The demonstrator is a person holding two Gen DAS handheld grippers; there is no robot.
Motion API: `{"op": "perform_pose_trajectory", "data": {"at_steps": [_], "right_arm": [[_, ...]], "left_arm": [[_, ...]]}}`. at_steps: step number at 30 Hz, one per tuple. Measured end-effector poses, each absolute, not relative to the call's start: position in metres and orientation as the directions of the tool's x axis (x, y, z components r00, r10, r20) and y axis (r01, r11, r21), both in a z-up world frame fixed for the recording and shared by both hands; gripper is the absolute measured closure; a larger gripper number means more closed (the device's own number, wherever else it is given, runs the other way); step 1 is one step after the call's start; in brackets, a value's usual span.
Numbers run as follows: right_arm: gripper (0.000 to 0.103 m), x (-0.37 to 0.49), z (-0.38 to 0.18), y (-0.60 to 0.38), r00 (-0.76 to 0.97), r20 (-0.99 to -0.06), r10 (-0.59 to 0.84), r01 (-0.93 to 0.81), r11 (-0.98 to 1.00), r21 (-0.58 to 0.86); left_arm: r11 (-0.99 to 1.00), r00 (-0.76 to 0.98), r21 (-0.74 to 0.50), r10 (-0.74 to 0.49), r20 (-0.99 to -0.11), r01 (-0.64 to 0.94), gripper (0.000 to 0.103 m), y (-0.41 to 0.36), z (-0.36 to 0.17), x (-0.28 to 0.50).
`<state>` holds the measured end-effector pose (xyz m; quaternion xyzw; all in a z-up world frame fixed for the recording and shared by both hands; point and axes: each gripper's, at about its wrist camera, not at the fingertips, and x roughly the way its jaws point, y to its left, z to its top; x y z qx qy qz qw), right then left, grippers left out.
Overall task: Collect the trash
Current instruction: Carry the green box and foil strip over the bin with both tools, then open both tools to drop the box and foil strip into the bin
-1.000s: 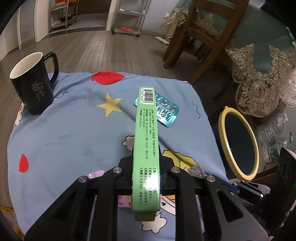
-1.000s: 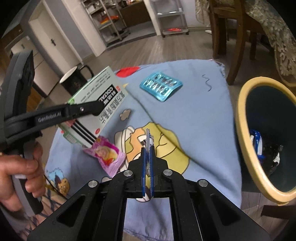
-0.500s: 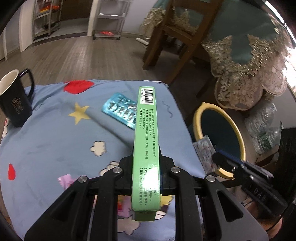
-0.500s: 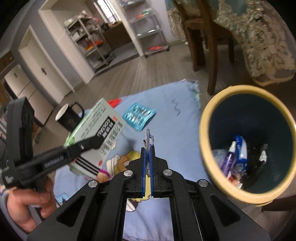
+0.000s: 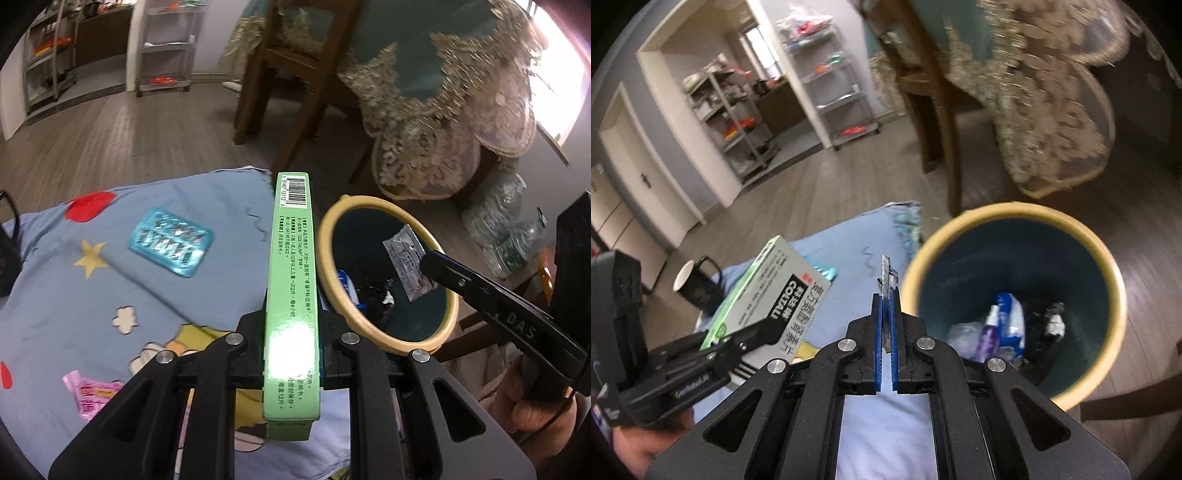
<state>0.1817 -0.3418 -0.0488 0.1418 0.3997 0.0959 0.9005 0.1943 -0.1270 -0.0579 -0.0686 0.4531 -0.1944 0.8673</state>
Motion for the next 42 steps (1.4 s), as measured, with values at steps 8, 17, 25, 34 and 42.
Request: {"op": "perform_pose_trajectory", "data": {"at_steps": [8, 17, 25, 34, 42], "right_arm": [[0.098, 0.182, -0.061, -0.376, 0.663, -0.708, 0.243, 0.05, 0.929, 0.366], [0.098, 0.181, -0.078, -0.401, 0.642, -0.738, 0.209, 0.176, 0.896, 0.407], [0.098, 0.182, -0.104, -0.414, 0.588, -0.782, 0.207, 0.273, 0.859, 0.433], [0.098, 0.18, -0.113, -0.42, 0.566, -0.797, 0.209, 0.316, 0.838, 0.444], [0.098, 0.183, -0.118, -0.425, 0.56, -0.801, 0.21, 0.334, 0.828, 0.451]], "left_arm": [[0.882, 0.462, -0.306, -0.452, -0.763, 0.359, 0.086, -0.17, -0.063, 0.201], [0.839, 0.381, -0.364, -0.516, -0.767, 0.405, 0.086, -0.211, -0.075, 0.215], [0.819, 0.327, -0.424, -0.552, -0.767, 0.388, 0.086, -0.226, -0.091, 0.228], [0.8, 0.334, -0.462, -0.586, -0.738, 0.382, 0.044, -0.222, -0.087, 0.229], [0.812, 0.357, -0.445, -0.571, -0.739, 0.377, 0.035, -0.209, -0.08, 0.226]]}}
